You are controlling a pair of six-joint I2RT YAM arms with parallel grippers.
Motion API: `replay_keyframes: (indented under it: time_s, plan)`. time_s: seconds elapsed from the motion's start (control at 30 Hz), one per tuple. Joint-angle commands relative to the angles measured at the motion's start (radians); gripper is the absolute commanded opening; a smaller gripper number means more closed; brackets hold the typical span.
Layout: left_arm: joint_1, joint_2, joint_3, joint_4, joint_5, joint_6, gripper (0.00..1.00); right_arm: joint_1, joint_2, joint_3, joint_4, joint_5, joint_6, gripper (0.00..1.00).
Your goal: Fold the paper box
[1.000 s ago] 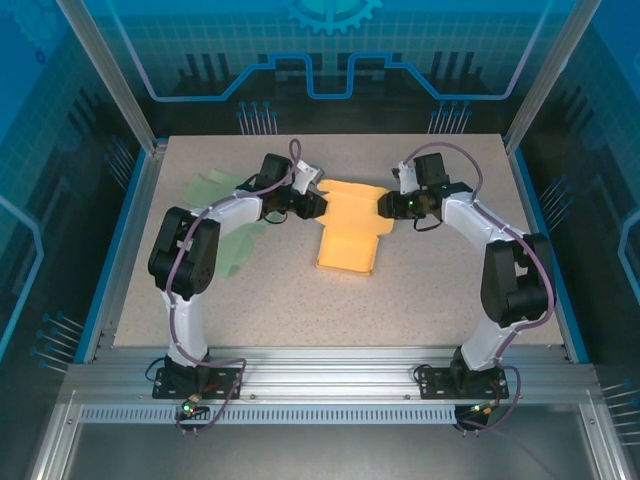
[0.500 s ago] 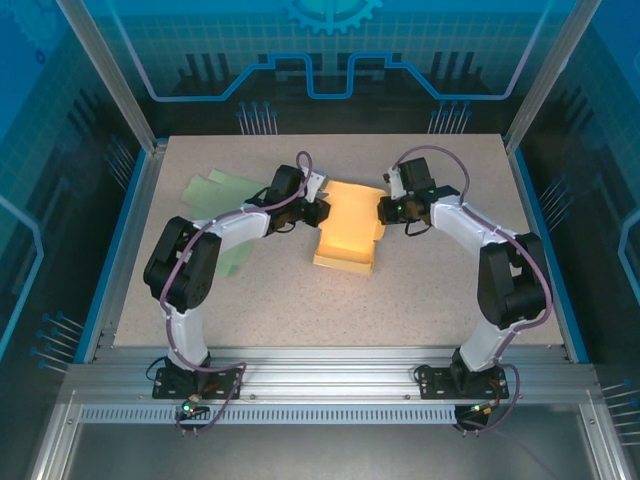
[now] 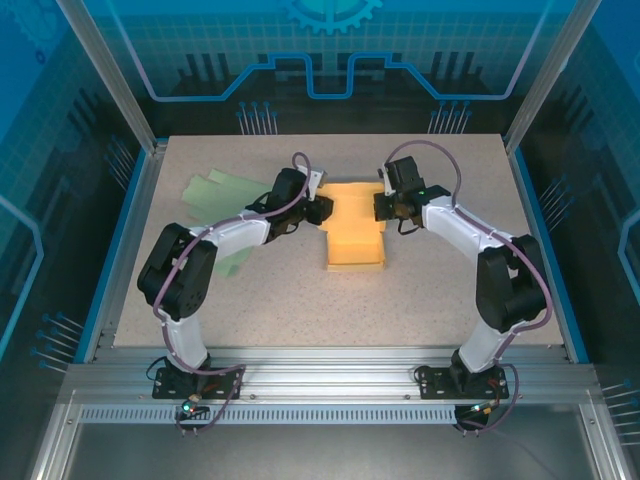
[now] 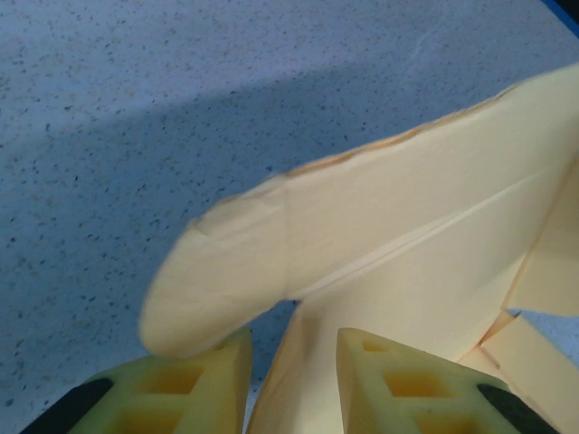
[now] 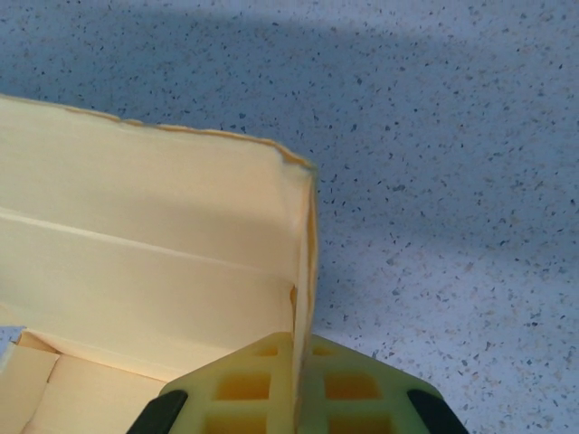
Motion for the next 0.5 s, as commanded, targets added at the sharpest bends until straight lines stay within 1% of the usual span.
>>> replay_keyframes:
  time_s: [0.0, 0.13, 0.2, 0.33, 0.47]
  plan:
    - [-0.005, -0.048, -0.024, -0.012, -0.048, 0.009, 0.33, 0.01, -0.04, -0.01, 0.033, 0.027, -0.034, 0.0]
    - [-0.003, -0.055, -0.031, -0.024, -0.052, 0.024, 0.32, 0.013, -0.055, -0.033, 0.053, 0.013, -0.052, 0.0]
    - [-0.003, -0.053, -0.025, -0.031, -0.043, 0.026, 0.28, 0.015, -0.06, -0.038, 0.058, 0.01, -0.056, 0.0]
    - [-0.004, -0.059, -0.022, -0.026, -0.031, -0.004, 0.14, 0.023, -0.069, -0.045, 0.061, 0.026, -0.056, 0.0]
    - [-0.007, -0.076, -0.021, 0.013, -0.03, -0.049, 0.12, 0.038, -0.083, -0.058, 0.091, 0.046, -0.052, 0.0]
